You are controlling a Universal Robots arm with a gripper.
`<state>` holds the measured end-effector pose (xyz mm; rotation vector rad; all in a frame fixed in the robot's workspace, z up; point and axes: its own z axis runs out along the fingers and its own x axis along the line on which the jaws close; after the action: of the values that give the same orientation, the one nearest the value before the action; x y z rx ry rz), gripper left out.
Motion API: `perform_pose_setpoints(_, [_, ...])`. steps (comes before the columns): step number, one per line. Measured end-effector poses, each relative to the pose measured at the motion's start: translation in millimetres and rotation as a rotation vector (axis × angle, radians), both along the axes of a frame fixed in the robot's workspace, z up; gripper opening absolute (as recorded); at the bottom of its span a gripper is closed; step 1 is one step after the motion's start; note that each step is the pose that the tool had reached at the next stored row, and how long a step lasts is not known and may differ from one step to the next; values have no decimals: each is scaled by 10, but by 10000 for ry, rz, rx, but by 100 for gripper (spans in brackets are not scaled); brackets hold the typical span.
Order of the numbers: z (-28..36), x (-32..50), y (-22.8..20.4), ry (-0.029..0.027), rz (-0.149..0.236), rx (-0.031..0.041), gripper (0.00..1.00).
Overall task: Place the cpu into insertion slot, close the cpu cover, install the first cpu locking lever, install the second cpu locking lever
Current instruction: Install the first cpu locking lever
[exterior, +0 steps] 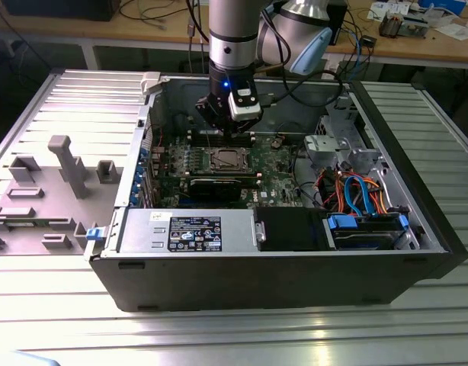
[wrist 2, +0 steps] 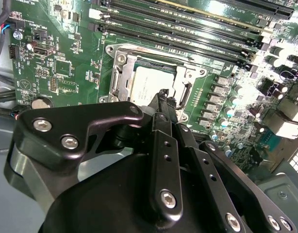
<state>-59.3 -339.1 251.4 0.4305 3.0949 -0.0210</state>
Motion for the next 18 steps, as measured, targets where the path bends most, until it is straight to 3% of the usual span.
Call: perform_pose_setpoints(18, [0, 0, 0, 0, 144, 0, 11])
